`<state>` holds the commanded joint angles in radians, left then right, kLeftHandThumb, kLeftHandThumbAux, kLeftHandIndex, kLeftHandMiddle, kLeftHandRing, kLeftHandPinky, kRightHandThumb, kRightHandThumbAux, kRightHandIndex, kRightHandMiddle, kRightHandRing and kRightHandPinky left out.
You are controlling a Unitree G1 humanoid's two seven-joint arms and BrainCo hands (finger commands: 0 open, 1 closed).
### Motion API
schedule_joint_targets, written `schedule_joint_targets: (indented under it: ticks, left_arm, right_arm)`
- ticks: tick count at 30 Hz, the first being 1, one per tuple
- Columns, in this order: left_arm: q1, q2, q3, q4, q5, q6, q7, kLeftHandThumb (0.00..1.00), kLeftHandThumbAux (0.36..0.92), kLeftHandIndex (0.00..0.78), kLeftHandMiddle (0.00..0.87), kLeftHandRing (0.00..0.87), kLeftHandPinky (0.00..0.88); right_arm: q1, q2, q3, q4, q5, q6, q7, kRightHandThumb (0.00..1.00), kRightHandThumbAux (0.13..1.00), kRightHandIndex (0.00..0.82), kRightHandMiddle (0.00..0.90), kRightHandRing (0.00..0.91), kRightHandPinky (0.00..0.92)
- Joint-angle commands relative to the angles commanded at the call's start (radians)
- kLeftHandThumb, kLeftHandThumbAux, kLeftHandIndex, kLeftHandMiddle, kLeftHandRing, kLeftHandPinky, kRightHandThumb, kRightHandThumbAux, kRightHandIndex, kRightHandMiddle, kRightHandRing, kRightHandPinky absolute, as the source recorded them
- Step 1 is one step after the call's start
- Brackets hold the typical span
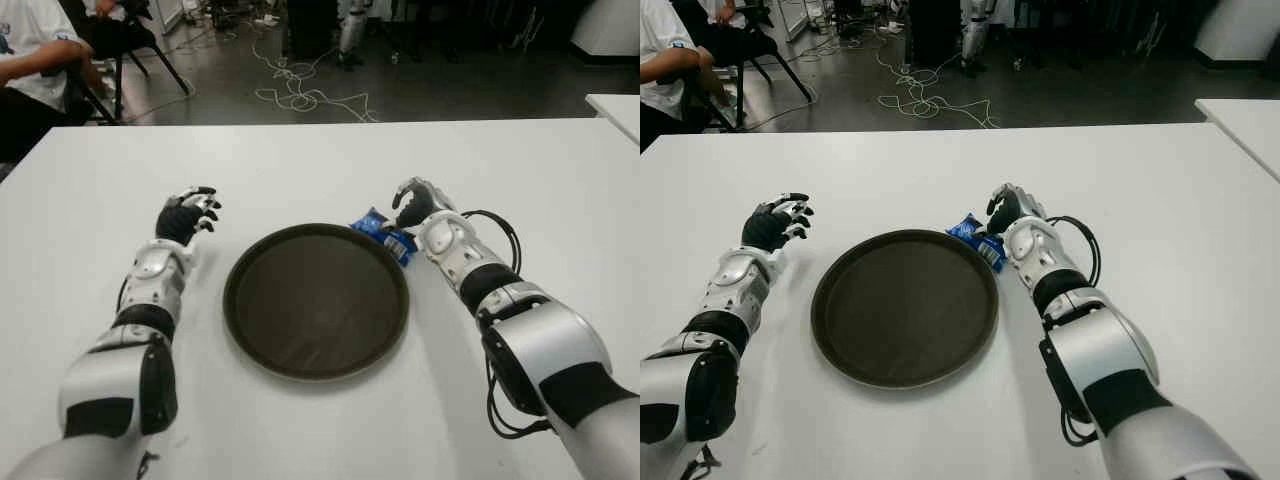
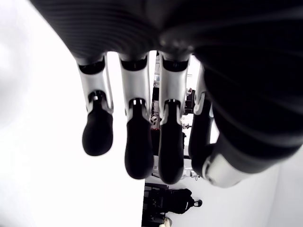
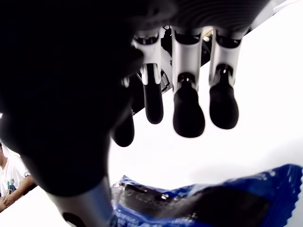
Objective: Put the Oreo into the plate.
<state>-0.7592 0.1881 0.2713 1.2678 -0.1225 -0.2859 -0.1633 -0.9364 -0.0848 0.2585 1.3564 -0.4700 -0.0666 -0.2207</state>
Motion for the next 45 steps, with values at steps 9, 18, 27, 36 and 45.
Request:
schedule_joint_targets:
  ticks: [9, 18, 27, 36, 45]
  left_arm:
    - [0.002, -0.002, -0.001, -0.003, -0.002, -0.009, -0.005, 0.695, 0.718, 0.424, 0.584, 0.623, 0.666]
    - [0.001, -0.004, 0.000, -0.003, -0.005, -0.007, -0.005, 0.695, 0.718, 0.423, 0.577, 0.617, 0.666]
    - [0.000, -0.007, 0.007, -0.002, -0.010, -0.004, 0.001, 0.696, 0.717, 0.424, 0.574, 0.613, 0.661]
    - [-0.001, -0.008, 0.007, -0.002, -0.009, -0.006, -0.001, 0.696, 0.717, 0.424, 0.578, 0.616, 0.664]
    - [-0.002, -0.009, -0.003, -0.004, 0.002, -0.008, 0.008, 0.695, 0.718, 0.424, 0.584, 0.621, 0.671]
  right_arm:
    - [0.005, -0.006, 0.003, 0.001, -0.003, -0.014, 0.002, 0.049, 0.931, 0.549, 0.715, 0.729, 0.707]
    - [0.010, -0.008, 0.008, 0.002, -0.008, -0.021, 0.004, 0.066, 0.927, 0.551, 0.715, 0.731, 0.707]
    - [0.007, -0.004, 0.022, 0.006, -0.020, 0.014, 0.018, 0.004, 0.914, 0.569, 0.717, 0.726, 0.690]
    - [0.007, -0.007, 0.027, 0.003, -0.023, 0.008, 0.045, 0.000, 0.909, 0.559, 0.715, 0.723, 0.682]
    - [0.011, -0.011, 0.036, 0.003, -0.037, -0.003, 0.043, 0.000, 0.894, 0.509, 0.691, 0.696, 0.653]
